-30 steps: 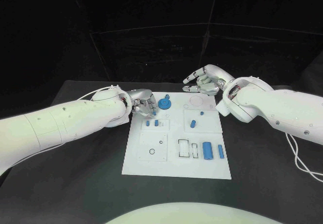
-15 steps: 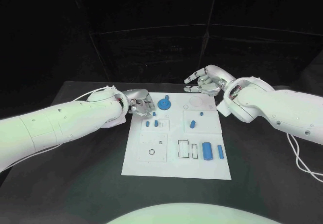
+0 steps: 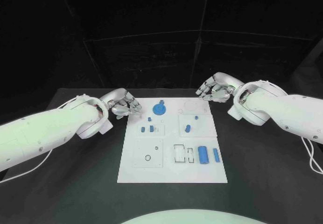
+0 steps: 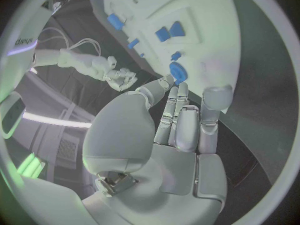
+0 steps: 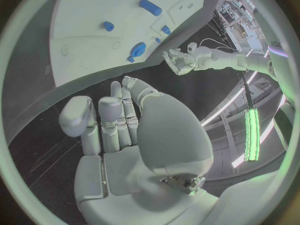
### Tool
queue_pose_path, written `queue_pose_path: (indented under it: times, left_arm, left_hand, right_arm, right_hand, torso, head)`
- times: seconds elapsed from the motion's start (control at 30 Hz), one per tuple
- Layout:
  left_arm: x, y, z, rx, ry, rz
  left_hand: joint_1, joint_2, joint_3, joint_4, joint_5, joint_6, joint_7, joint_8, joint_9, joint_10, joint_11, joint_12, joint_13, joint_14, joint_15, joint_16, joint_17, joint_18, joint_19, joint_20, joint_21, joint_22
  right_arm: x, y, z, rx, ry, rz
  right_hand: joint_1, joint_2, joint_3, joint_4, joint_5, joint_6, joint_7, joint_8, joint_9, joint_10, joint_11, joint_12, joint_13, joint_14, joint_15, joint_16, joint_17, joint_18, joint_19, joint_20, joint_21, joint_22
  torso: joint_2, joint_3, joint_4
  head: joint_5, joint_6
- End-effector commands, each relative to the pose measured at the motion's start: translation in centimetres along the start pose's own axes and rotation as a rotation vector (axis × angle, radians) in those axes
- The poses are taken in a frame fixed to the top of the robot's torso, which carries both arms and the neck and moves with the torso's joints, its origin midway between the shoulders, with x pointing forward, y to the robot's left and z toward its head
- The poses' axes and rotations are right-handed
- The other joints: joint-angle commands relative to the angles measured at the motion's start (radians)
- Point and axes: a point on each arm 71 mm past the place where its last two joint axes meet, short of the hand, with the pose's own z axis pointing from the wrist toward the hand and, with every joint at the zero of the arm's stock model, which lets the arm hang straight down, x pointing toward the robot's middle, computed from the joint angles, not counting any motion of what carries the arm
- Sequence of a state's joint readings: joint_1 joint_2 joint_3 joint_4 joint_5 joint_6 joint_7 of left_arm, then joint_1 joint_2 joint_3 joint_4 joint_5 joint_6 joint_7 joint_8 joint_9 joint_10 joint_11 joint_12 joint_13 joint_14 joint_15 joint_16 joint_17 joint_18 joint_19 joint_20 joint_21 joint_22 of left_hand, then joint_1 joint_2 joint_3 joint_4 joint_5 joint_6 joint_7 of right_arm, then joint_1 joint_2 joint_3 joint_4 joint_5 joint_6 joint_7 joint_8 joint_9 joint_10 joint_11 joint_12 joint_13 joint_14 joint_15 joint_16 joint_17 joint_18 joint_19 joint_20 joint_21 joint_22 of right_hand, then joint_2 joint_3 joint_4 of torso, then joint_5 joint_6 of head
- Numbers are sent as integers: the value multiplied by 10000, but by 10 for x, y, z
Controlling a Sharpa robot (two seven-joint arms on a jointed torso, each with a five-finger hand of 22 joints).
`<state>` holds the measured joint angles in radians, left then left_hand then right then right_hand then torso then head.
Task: Assemble the parts on the task board
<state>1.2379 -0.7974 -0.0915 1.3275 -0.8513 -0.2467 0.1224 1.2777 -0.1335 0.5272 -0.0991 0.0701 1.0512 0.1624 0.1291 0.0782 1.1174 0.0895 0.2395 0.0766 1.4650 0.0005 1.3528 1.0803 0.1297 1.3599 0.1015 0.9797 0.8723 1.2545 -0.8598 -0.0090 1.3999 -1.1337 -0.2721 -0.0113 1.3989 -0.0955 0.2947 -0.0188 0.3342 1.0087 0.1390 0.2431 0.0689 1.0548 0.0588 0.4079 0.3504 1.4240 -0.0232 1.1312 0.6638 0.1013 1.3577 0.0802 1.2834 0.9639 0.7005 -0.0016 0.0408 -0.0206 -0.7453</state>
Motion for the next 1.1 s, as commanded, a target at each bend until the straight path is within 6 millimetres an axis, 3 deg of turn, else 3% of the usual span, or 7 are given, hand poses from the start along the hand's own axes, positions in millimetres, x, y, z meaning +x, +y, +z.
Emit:
queue_pose_path:
  times: [0.03,0.17,0.3,0.5,1.1]
  left_arm:
    - [-12,-4,-6,607,-1632,-4066]
    - [-14,-7,-14,867,-2140,-5657]
    - [-10,-13,-17,1080,-2191,-6440]
    - [-3,-18,-19,1286,-2090,-7011]
    - [0,-19,-21,1192,-2207,-7480]
  left_hand:
    - [38,98,21,-6,-30,126,-29,75,-3,170,-41,131,37,-177,-12,-263,-485,231,-243,-21,-467,-485]
    - [-31,71,-151,-8,-31,228,-102,179,-22,328,-121,333,92,-604,-64,-827,-1468,446,-820,-67,-1626,-1664]
    - [-83,100,-249,23,-32,227,-117,206,-45,354,-134,415,111,-816,-73,-1104,-1924,536,-1089,-72,-2191,-2214]
    - [-85,131,-300,25,-31,222,-127,222,-59,360,-145,472,124,-951,-78,-1271,-2195,541,-1166,-76,-2325,-2307]
    - [-73,170,-323,25,-30,239,-126,245,-62,371,-150,514,136,-1008,-83,-1339,-2303,542,-1193,-79,-2384,-2342]
  right_arm:
    - [6,2,-3,-296,483,-1946]
    - [13,2,-8,-289,588,-3124]
    - [23,4,-10,-263,776,-3814]
    - [37,9,-12,-399,1124,-4354]
    - [59,16,-6,-509,1880,-4604]
  right_hand:
    - [-74,-115,100,-13,-46,221,-89,-2,4,-14,9,-389,-331,77,16,-45,21,82,-2,40,-103,-98]
    - [-230,-263,117,-1,-138,186,-126,-137,-32,-34,26,-667,-654,172,36,71,268,78,45,49,-117,-103]
    - [-343,-387,111,22,-214,124,-90,-260,-43,-22,69,-826,-871,226,64,142,404,79,69,73,-145,-141]
    - [-382,-464,181,18,-249,67,-64,-434,-45,-9,107,-1026,-1173,280,105,240,587,78,104,111,-169,-159]
    - [-308,-493,476,-76,-237,33,49,-827,-35,-4,219,-1409,-1855,354,177,488,1009,77,164,178,-212,-187]
  torso:
    - [7,13,-6]
    - [9,0,3]
    - [1,-4,29]
    - [11,14,30]
    - [16,2,12]
  head:
    - [-93,70]
    - [-159,142]
    - [-227,190]
    - [-279,230]
    - [-240,207]
